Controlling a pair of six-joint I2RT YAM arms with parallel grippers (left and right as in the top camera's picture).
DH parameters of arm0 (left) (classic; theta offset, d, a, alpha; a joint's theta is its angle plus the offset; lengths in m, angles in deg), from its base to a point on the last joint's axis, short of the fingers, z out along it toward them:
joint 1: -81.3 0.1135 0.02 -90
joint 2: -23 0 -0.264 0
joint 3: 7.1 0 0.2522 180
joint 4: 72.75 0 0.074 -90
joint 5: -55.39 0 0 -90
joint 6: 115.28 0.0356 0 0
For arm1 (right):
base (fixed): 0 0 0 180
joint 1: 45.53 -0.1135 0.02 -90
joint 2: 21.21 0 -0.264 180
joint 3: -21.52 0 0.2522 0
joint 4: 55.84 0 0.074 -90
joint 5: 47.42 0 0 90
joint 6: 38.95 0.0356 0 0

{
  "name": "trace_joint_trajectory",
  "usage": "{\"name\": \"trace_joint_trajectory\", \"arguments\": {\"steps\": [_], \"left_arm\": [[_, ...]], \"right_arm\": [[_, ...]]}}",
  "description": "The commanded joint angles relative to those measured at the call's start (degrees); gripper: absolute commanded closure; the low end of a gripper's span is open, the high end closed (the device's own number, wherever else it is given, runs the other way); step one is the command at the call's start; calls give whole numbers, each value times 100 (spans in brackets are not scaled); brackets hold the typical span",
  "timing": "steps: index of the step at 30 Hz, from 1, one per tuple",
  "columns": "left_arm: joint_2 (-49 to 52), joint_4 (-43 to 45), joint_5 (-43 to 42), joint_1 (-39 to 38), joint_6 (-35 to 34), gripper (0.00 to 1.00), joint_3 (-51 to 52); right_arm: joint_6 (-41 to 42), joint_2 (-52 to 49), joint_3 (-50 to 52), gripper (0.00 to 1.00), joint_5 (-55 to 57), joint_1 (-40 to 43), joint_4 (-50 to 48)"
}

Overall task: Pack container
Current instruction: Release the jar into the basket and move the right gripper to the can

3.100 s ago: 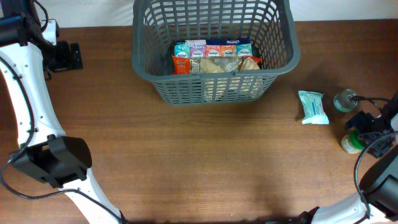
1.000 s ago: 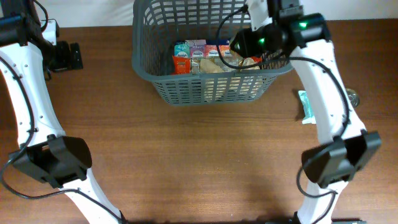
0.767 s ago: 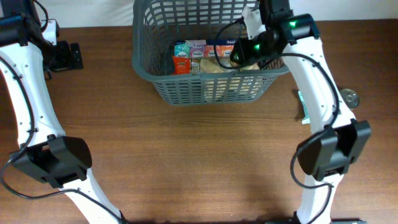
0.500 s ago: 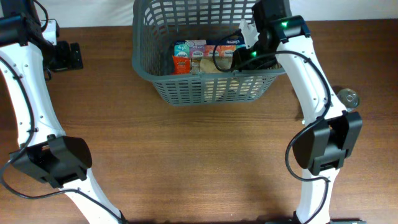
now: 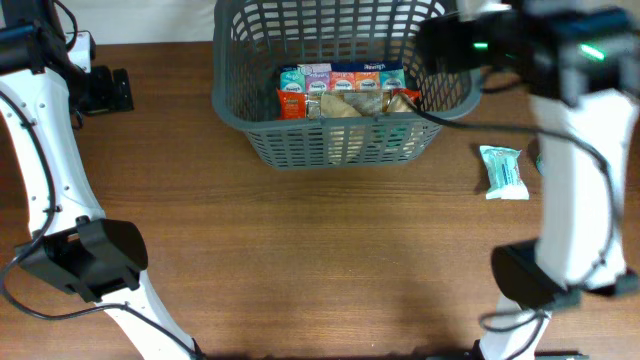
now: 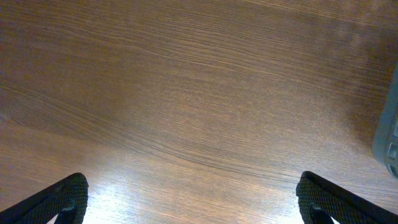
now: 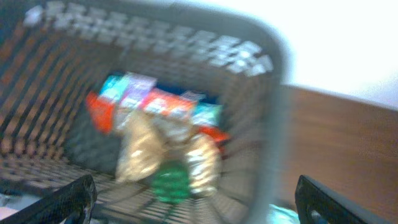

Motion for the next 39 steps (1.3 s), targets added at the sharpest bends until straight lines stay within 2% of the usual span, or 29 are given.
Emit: {"name": "trace_joint_trajectory", "arguments": {"steps": [1,7,10,14,18,22,26,31,39], "left_arm": [[4,0,-42,26,-74,1,0],[4,0,-42,26,-74,1,0],[4,0,-42,26,-74,1,0],[4,0,-42,26,-74,1,0],[4,0,-42,26,-74,1,0],[4,0,-42,26,-74,1,0],[4,-2,-42,26,-74,1,0],[4,0,-42,26,-74,1,0],[4,0,-42,26,-74,1,0]], "right_arm": [[367,323,-221,2,929,748,90],[1097,245,170,1,632,2623,299],[1316,59,857,0,48,3368,299],[1639,-201,2175,3,-269,3864,140],[1655,-339,3602,3,-330,3960,-595],[1657,-411,4719,0,-348,3960,-1451],[1657,-411,5727,1,-350,3967,-2433],[1655,-417,6373,1,-348,3976,-3270],[1659,-675,6513,1,-369,4015,-3891]]}}
